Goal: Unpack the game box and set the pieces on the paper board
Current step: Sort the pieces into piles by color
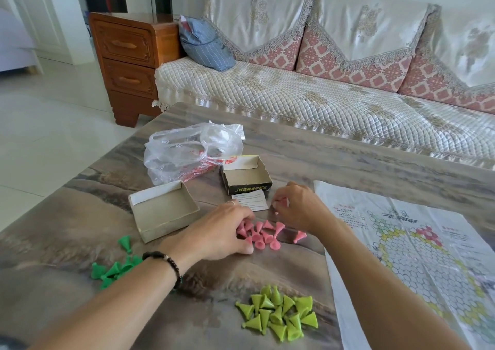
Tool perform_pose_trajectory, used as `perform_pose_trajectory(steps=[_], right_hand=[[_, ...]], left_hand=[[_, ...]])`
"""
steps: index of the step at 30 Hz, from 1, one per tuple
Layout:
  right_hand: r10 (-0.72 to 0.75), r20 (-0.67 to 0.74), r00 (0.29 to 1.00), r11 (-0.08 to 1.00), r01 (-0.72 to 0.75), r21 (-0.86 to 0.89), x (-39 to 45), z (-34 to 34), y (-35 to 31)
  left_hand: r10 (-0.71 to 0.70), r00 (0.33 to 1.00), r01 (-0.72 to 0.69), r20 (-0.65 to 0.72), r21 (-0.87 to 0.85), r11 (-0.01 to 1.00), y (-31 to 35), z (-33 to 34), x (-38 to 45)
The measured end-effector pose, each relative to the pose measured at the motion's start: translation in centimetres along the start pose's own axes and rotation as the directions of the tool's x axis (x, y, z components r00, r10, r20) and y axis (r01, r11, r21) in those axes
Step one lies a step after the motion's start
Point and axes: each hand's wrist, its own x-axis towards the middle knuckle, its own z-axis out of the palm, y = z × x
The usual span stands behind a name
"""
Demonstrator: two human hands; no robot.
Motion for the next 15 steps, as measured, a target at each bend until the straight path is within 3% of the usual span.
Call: perform_pose_trajectory(steps=[8,15], right_hand=[[0.0,-0.043,0.999,0.993,0.005,0.116,-3.9,0.0,1.1],[0.14,0.03,0.99,0.971,-0.143,0.19,-5.6,-0.8,1.5]], left_hand=[[0.018,0.999,-0.019,-0.027,-0.016,1.0,2.2,1.1,1.1],[0.015,0.999,-0.016,0.032,0.019,1.0,2.1,0.7,0.8]])
